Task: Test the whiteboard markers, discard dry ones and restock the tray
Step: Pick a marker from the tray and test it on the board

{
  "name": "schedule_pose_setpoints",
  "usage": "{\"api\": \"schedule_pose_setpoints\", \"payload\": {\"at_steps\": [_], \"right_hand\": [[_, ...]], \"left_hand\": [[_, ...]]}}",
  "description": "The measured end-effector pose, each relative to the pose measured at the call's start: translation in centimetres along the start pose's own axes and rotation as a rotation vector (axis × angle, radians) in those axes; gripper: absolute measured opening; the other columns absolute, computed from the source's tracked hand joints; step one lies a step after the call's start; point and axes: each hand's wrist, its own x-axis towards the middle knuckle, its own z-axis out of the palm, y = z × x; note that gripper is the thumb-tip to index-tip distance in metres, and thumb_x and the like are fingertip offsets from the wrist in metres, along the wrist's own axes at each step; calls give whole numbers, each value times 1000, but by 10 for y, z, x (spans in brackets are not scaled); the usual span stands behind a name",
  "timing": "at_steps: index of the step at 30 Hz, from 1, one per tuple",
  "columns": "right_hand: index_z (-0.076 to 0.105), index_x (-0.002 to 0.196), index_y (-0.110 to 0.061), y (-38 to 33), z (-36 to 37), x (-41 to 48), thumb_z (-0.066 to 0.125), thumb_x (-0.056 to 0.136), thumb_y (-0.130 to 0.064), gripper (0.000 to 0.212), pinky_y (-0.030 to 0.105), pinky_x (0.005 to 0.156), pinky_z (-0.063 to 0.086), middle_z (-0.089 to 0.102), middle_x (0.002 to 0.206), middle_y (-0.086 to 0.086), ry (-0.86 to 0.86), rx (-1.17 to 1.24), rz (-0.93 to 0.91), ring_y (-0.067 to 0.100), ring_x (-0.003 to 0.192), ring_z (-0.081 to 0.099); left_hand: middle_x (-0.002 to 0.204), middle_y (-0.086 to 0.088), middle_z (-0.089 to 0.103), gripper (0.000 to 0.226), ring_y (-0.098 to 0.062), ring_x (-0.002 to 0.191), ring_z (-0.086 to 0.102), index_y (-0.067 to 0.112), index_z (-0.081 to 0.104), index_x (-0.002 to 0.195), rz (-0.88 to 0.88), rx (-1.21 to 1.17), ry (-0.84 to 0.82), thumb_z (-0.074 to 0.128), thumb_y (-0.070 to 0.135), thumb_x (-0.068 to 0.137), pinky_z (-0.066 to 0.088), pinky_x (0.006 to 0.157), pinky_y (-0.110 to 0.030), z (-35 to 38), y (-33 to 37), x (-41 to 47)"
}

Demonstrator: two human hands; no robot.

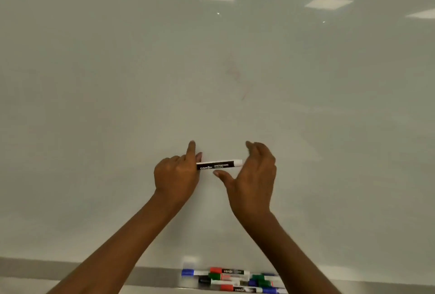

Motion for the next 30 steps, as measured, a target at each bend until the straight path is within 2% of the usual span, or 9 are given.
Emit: {"api": "schedule_pose_setpoints", "payload": {"at_steps": [3, 7, 10, 12, 16, 20, 23, 27, 30], "right_hand": [[33, 133, -24, -12, -32, 33, 87, 65, -24, 87, 22, 78, 46, 44, 121, -2, -182, 635, 386, 12, 98, 54], [54, 117, -12, -27, -43, 54, 77, 69, 8, 57, 18, 49, 45, 60, 73, 1, -484, 1052, 221, 9, 58, 58], [64, 83, -2, -30, -51, 65, 72, 82, -21, 20, 21, 50, 44, 61, 59, 5, -370, 906, 97, 14, 51, 57], [64, 68, -9, -27, -57, 72, 66, 89, -24, 27, 23, 55, 48, 63, 54, 6, -323, 727, 5, 16, 50, 61], [58, 60, -26, -32, -67, 78, 63, 90, -23, 30, 13, 54, 45, 61, 53, -9, -226, 511, -230, 8, 53, 61], [52, 51, -23, -26, -117, 99, 54, 80, -32, 31, 32, 47, 44, 55, 49, -5, 26, 575, -310, 16, 46, 54], [52, 54, -21, -23, -139, 128, 55, 83, -30, 31, 35, 49, 43, 57, 51, -2, 245, 692, -309, 22, 45, 58], [61, 82, -21, -40, -99, 165, 61, 89, -31, 13, 23, 52, 45, 66, 67, 7, 241, 888, -111, 23, 56, 66], [59, 85, -17, -40, -84, 183, 61, 91, -22, 8, 20, 54, 49, 65, 77, 13, 235, 1003, -50, 30, 61, 67]], "left_hand": [[40, -1, 42, 29, -15, 32, 32, 2, 72, 103, 5, -31, 76, 58, 24, 90, 27, 40, -21, -22, 12, 37], [39, -1, 44, 30, -14, 30, 34, -1, 70, 107, 123, -72, 95, 58, 16, 84, 27, 40, -19, -39, 32, 70], [40, -1, 43, 34, -13, 31, 33, -6, 66, 112, 245, -91, 74, 43, 9, 91, 25, 40, -20, -42, 33, 84], [39, -1, 41, 38, -13, 31, 30, -8, 64, 114, 342, -80, 97, 34, 9, 98, 25, 40, -20, -39, 26, 90], [41, -2, 42, 30, -14, 32, 31, -7, 65, 112, 470, -131, 137, 50, 8, 91, 28, 38, -21, -38, 31, 108], [41, -3, 42, 36, -19, 30, 36, 0, 64, 116, 267, -133, 178, 49, 4, 84, 34, 33, -23, -21, -7, 124], [41, -4, 39, 34, -20, 32, 35, 4, 67, 113, 227, -92, 329, 48, 1, 85, 29, 38, -22, -24, -20, 135], [49, -6, 42, 37, -19, 41, 35, -1, 63, 118, 345, 50, 394, 62, 24, 91, 30, 44, -26, -24, 7, 183], [68, -15, 51, 56, -29, 61, 49, -7, 58, 120, 298, 63, 316, 50, 41, 92, 35, 63, -37, -14, 1, 204]]}}
